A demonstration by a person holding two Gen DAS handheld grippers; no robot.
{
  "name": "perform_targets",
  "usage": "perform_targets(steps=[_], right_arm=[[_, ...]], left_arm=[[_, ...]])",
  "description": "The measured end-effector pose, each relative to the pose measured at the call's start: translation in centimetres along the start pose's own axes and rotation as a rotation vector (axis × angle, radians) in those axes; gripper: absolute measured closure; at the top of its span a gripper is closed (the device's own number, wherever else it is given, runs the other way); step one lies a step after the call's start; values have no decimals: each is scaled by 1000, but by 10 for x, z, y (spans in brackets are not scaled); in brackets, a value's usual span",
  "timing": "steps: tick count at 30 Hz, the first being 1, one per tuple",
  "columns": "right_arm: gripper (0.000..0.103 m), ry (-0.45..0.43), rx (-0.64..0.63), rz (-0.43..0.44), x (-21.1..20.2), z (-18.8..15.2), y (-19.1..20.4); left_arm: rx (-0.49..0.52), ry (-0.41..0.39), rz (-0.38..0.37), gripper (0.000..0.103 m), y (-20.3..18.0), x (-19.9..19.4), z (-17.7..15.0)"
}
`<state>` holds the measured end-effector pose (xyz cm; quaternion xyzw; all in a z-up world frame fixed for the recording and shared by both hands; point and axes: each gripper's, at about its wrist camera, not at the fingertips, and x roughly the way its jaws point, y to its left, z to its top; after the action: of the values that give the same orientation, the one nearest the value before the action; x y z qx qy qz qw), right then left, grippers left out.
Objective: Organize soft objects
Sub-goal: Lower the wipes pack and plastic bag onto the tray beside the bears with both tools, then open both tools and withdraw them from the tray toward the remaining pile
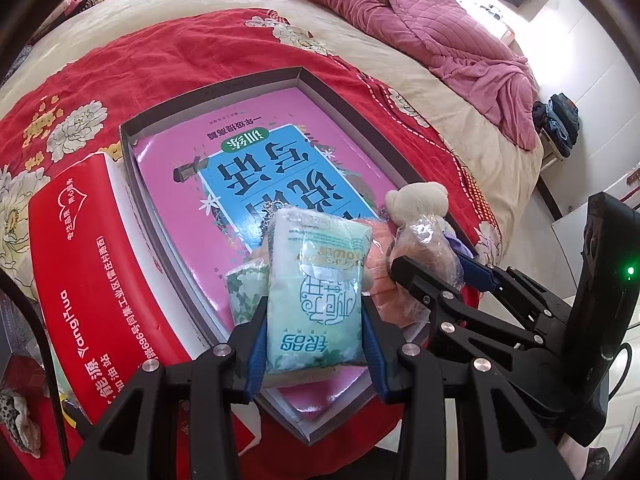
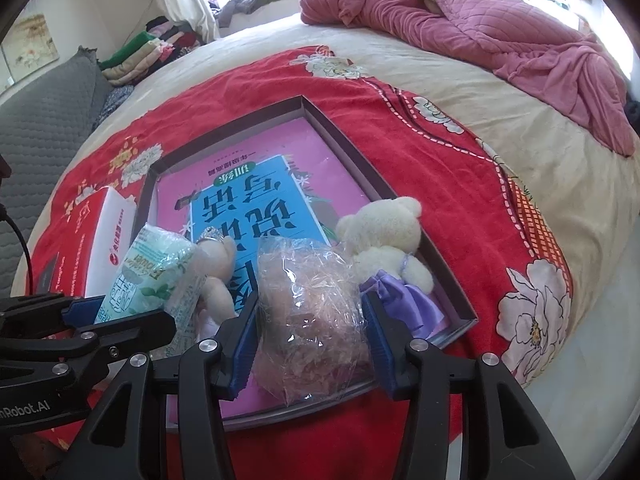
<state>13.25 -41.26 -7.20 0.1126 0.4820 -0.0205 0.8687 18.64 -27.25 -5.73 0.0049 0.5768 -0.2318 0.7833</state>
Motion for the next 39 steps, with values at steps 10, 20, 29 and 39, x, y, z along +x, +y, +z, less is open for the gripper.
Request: perform_targets(steps=[10,20,29,39], right_arm=[[46,-44,33,54,-17,3,-3],[46,-72,73,40,-36,2,-16],[46,-103,113,38,-53,3,-28],[46,-123,138,34,-64,1,-37]], left_arm=[[4,4,2,61,0,0,0],[40,19,29,60,-9,6,-1],[82,25,72,53,-21,14,4],[86,24,62,42,-25,11,0]])
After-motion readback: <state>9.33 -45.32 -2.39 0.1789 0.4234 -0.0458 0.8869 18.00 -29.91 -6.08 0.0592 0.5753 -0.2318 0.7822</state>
